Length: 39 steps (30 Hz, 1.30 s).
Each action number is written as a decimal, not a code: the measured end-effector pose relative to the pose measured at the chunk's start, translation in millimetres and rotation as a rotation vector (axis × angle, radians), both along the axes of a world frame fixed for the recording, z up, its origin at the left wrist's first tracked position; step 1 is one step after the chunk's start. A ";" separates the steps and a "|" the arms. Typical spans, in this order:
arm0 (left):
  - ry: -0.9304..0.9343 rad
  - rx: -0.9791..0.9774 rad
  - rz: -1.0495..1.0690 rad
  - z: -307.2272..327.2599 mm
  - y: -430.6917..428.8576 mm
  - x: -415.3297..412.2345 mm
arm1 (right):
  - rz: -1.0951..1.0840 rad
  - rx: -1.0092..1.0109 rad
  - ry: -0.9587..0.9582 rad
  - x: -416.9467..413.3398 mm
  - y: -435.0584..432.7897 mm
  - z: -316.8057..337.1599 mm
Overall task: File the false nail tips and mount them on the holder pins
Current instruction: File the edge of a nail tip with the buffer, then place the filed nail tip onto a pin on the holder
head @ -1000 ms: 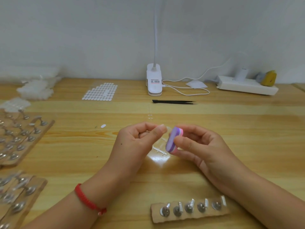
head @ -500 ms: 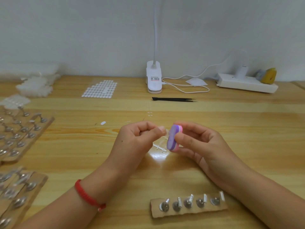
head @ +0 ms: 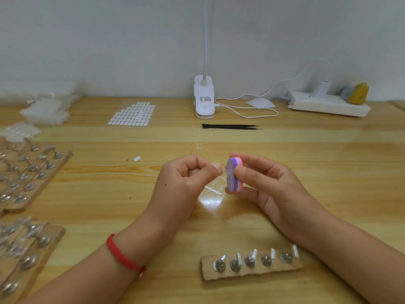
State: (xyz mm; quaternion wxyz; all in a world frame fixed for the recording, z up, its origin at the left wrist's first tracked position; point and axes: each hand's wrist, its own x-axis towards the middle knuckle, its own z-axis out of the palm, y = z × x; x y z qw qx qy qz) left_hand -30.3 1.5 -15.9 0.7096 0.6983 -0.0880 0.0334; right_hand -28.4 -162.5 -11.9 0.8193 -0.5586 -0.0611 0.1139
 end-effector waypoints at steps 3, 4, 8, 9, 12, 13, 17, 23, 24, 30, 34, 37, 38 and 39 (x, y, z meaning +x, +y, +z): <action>-0.040 0.066 -0.090 -0.4 -4.0 -4.4 | -0.047 0.082 0.054 3.8 -4.2 0.3; -0.047 0.050 -0.078 -0.1 -3.9 -4.5 | -0.042 0.107 0.072 4.9 -5.4 0.4; -0.056 -0.013 0.029 1.1 -1.1 -0.3 | 0.006 0.105 0.079 4.9 -3.7 -0.2; -0.067 -0.001 0.033 1.8 -1.0 -1.0 | 0.014 0.077 0.061 4.0 -1.7 0.0; -0.083 -0.014 0.019 5.8 -0.3 -3.2 | 0.012 -0.026 -0.012 1.0 2.9 -1.6; -0.086 -0.015 0.014 5.8 -0.2 -3.6 | 0.003 -0.070 -0.047 -0.6 3.9 -2.6; -0.073 0.019 -0.046 4.6 0.3 -5.4 | -0.029 -0.097 -0.101 -2.8 3.6 -3.8; -0.066 0.119 -0.081 4.0 1.4 -7.6 | -0.009 -0.105 -0.053 -1.5 1.5 -0.9; -0.053 0.184 -0.099 7.6 2.1 -8.6 | -0.008 -0.088 -0.029 -0.7 -0.2 1.1; 0.256 1.158 -0.663 49.8 35.3 -17.9 | -0.109 0.073 0.134 10.4 -18.0 9.4; 0.005 1.327 -0.499 35.9 26.3 -61.6 | -0.096 0.084 0.142 12.3 -17.6 5.3; -0.293 1.304 -0.221 18.1 13.5 -68.5 | -0.111 0.235 0.185 14.0 -22.7 7.7; -0.285 1.331 -0.192 19.2 13.1 -67.2 | -0.129 0.312 0.215 15.2 -26.0 8.6; -0.267 1.336 -0.161 22.8 13.4 -67.6 | -0.149 0.379 0.245 16.5 -29.4 9.0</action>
